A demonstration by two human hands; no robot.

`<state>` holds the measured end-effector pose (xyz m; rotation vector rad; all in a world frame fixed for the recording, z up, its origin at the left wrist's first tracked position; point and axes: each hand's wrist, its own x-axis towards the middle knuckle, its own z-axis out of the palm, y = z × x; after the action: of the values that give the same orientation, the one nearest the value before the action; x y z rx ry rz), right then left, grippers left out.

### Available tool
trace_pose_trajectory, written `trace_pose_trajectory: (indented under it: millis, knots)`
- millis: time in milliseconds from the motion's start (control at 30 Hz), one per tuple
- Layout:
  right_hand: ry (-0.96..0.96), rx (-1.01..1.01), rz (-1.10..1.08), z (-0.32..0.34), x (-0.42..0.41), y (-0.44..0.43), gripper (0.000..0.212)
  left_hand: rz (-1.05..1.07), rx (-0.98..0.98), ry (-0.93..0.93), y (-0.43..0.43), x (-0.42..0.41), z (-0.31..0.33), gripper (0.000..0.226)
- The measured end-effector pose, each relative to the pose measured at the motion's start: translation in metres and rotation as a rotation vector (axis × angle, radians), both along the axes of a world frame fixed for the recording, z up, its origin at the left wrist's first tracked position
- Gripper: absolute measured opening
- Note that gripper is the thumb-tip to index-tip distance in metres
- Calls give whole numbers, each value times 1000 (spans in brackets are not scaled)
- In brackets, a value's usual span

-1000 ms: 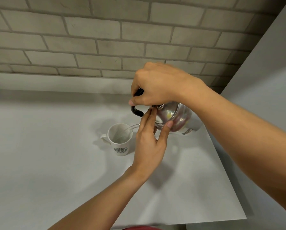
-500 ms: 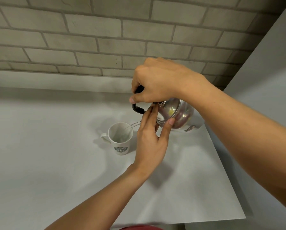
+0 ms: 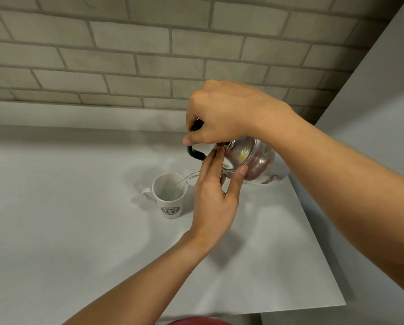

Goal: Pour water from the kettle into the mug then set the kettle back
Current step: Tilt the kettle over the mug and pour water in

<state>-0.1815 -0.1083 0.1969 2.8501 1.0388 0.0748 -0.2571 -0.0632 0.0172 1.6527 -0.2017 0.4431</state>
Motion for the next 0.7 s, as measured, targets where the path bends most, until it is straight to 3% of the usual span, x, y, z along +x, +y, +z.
trace_pose_trajectory:
  millis: [700]
  knots:
    - [-8,-3,-4,0,-2,3,34,2,6,3,2,-2,2,57]
